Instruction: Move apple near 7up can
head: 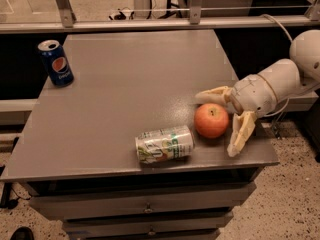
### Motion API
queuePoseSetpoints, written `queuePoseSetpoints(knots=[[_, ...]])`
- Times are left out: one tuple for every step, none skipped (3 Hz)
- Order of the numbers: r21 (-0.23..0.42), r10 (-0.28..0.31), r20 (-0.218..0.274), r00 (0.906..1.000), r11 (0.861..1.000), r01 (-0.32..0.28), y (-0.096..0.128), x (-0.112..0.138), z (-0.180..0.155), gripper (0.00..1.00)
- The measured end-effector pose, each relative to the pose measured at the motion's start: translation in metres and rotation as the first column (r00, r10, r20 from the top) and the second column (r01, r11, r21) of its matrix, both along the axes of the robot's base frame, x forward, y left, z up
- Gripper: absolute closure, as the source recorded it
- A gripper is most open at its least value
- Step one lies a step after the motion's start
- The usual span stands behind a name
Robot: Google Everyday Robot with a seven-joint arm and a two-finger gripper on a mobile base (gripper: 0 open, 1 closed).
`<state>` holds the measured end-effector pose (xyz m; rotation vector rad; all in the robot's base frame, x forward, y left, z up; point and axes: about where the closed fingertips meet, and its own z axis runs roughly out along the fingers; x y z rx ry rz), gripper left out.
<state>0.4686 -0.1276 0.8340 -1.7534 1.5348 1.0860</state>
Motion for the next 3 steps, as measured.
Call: queuePoseSetpoints(knots=[[-0.030,-0.027,0.075,0.9968,0.999,0.029,-0.018,0.017,0.024,0.00],[-0.064,-0.075,0.213,0.9741,0.994,0.091,-0.050,0.044,0.075,0.00],[-0.038,-0.129,0.301,0.9449,0.988,0.147,-0.061,0.061,0.108,0.00]])
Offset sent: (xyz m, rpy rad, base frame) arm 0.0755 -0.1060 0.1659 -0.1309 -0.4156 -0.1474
